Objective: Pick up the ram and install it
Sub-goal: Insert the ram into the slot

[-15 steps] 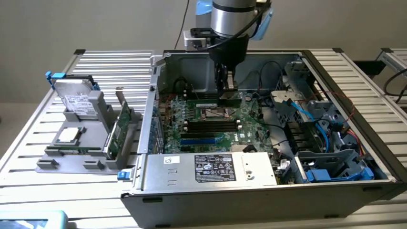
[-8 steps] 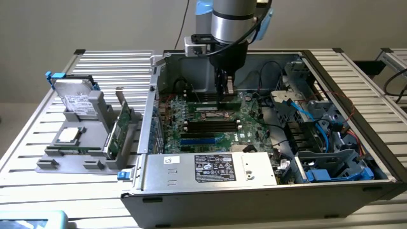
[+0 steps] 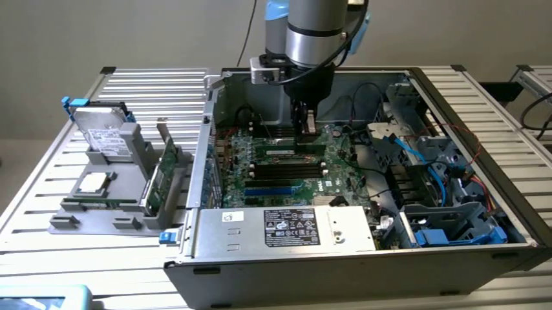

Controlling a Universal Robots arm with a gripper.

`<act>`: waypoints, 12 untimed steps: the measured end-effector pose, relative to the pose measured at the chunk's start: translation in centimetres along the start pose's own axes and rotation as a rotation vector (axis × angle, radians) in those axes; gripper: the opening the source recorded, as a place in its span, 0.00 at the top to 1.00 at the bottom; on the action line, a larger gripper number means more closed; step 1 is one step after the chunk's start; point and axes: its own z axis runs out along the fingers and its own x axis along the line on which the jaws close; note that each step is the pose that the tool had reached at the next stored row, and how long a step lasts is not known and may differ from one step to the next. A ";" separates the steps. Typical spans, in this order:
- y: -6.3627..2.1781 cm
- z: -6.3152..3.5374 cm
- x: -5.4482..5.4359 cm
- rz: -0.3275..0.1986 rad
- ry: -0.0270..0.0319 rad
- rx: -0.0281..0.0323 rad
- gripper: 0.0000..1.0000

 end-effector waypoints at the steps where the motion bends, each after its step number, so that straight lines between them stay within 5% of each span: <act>1: 0.00 0.07 0.0 0.000 0.0006 -0.0009 0.86; 3: 0.00 0.21 0.0 0.000 0.0036 -0.0050 0.86; 12: -0.02 1.27 -0.1 0.000 0.0098 -0.0054 0.86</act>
